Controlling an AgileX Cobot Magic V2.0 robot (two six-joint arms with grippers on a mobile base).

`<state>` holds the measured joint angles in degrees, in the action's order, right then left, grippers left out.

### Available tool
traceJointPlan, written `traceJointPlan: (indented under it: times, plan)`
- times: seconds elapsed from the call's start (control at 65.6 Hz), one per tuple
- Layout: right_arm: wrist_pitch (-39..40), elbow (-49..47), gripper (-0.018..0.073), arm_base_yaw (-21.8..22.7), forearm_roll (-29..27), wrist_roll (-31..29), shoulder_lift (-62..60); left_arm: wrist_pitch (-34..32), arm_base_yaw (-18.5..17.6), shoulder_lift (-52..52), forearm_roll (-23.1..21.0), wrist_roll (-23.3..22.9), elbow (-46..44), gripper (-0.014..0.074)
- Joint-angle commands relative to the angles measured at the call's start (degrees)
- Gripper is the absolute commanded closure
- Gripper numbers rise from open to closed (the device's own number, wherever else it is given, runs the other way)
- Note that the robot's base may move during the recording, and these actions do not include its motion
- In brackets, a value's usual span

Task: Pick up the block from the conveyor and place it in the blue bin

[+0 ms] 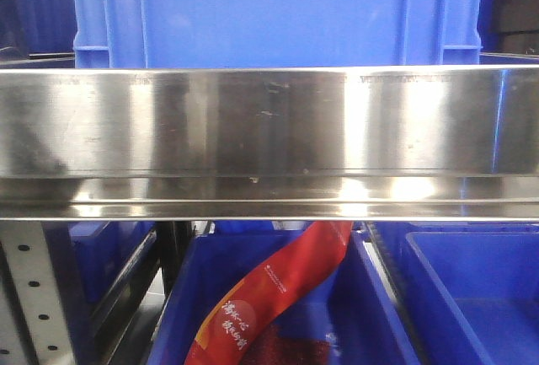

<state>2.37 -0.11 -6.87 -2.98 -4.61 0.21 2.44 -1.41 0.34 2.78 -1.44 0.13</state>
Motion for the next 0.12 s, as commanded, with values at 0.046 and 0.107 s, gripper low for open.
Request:
traceJointPlan:
  times: [0.046, 0.107]
  plan:
    - [1.17, 0.11, 0.072, 0.36, 0.28, 0.01, -0.21, -0.86, 0.12, -0.34, 0.24, -0.25, -0.13, 0.0707]
    - [1.17, 0.11, 0.072, 0.36, 0.28, 0.01, -0.21, -0.86, 0.12, -0.34, 0.24, -0.25, -0.13, 0.0707]
